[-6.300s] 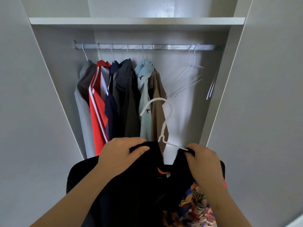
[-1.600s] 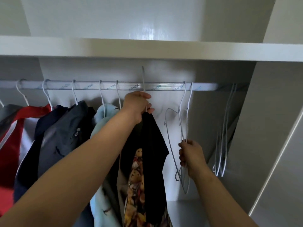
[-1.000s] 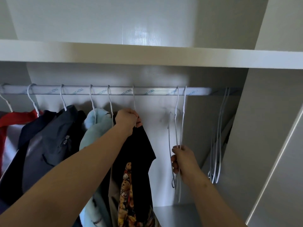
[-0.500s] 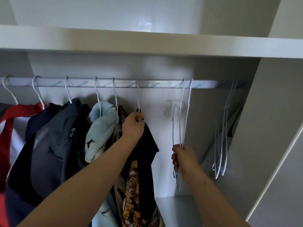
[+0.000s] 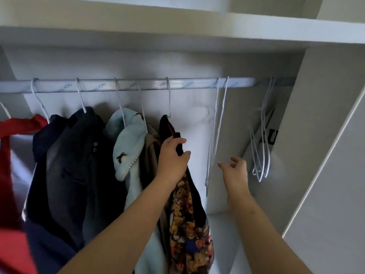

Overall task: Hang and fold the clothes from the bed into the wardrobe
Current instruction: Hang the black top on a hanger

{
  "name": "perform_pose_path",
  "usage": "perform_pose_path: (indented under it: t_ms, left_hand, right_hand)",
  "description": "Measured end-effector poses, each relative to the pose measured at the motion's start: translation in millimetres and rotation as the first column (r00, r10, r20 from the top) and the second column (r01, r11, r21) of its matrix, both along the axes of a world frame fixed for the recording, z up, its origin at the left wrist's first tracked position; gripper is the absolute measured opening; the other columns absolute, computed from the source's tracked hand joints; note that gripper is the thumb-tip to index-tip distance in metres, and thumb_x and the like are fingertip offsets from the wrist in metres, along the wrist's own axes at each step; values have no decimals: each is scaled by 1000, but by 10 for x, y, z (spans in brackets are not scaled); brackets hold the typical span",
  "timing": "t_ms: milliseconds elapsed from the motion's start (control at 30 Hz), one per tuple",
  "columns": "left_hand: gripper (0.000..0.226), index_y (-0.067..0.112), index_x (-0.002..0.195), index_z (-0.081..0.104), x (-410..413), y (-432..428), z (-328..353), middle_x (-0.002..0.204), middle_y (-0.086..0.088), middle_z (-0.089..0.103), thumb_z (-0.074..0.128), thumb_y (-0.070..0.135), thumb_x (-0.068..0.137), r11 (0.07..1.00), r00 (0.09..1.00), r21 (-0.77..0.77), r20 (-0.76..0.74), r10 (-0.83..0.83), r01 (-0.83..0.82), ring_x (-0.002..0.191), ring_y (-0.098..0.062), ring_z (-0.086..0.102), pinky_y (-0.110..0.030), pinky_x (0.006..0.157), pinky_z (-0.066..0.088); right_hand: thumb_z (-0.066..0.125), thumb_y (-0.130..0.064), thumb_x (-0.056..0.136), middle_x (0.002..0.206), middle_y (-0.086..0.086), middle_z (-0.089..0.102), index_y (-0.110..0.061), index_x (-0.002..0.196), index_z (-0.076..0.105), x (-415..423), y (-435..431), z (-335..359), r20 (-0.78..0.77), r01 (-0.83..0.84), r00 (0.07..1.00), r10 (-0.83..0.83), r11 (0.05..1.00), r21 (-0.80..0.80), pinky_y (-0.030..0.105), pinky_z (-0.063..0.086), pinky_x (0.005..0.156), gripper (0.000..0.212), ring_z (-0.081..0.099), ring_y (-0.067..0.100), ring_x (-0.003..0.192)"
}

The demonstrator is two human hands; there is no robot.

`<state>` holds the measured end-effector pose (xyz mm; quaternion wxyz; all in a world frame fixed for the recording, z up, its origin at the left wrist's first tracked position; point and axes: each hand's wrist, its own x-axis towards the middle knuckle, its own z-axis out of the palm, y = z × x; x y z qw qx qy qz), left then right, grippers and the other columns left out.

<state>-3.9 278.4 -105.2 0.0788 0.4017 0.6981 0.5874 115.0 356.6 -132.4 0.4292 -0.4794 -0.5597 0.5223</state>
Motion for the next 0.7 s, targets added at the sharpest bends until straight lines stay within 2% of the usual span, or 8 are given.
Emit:
perform_pose_path:
  t_ms: [67, 200, 300, 400, 467, 567, 633, 700]
  left_hand:
    - [23, 25, 101, 57, 61, -139, 17, 126, 2, 46, 58, 6, 87, 999, 999, 0, -7, -51, 51, 122, -12, 42, -18, 101, 30]
    - [33, 38, 79, 57, 309, -440, 55, 95, 21, 56, 53, 7, 88, 986, 986, 44, 45, -162, 160, 94, 3, 53, -21, 84, 44]
    - [33, 36, 78, 58, 598, -593, 59, 90, 21, 61, 53, 5, 88, 954, 950, 55, 90, -300, 296, 91, 6, 55, -10, 79, 42]
    - [32, 30, 81, 61, 950, -698, -6, 90, 14, 61, 54, 0, 88, 857, 820, -7, 295, -490, 515, 86, -2, 57, -18, 78, 46]
    - [29, 27, 82, 62, 1162, -783, -96, 92, 7, 62, 53, 0, 89, 815, 757, -49, 406, -512, 577, 88, -10, 59, -24, 76, 48]
    - [27, 26, 81, 62, 1522, -915, -257, 87, 4, 64, 52, 2, 90, 782, 723, -101, 468, -508, 615, 84, -13, 61, -27, 78, 47]
    - [28, 25, 78, 60, 1788, -1007, -348, 77, 4, 61, 51, 1, 90, 745, 687, -118, 500, -527, 657, 71, -8, 58, -23, 65, 44]
    - [27, 25, 77, 59, 2059, -1113, -435, 75, 5, 60, 50, 2, 90, 703, 651, -135, 528, -545, 698, 66, -6, 56, -20, 60, 42]
  right_hand:
    - [58, -15, 88, 124, 8, 47, -13, 128, 43, 76, -169, -8, -72, 48, 996, -50, 998, -27, 27, 37, 68, 43, 46, 20, 99]
    - [57, -11, 89, 95, -1, 50, -9, 122, 46, 275, -501, -110, -148, 127, 980, -132, 991, -45, 23, 35, 63, 35, 46, 6, 75]
    - [57, -9, 88, 92, 2, 50, -8, 115, 48, 517, -765, -191, -157, 176, 970, -188, 981, -87, 21, 35, 61, 28, 45, 10, 72]
    - [56, -9, 88, 97, 5, 51, -12, 109, 49, 857, -1002, -207, -133, 258, 953, -273, 959, -120, 25, 38, 66, 22, 49, 19, 84]
    - [55, -9, 89, 94, 4, 53, -13, 108, 51, 1102, -1157, -211, -134, 303, 937, -323, 942, -147, 25, 39, 64, 20, 50, 20, 82]
    - [52, -10, 90, 86, 1, 56, -14, 100, 53, 1509, -1446, -268, -131, 360, 913, -386, 914, -187, 24, 40, 60, 11, 52, 14, 70]
    - [52, -10, 90, 83, 0, 57, -16, 91, 55, 1781, -1666, -325, -124, 402, 892, -434, 889, -218, 24, 39, 58, 7, 52, 13, 67]
    - [52, -9, 90, 79, -1, 58, -18, 83, 55, 2041, -1894, -399, -116, 440, 872, -476, 865, -240, 24, 39, 58, 12, 53, 13, 65]
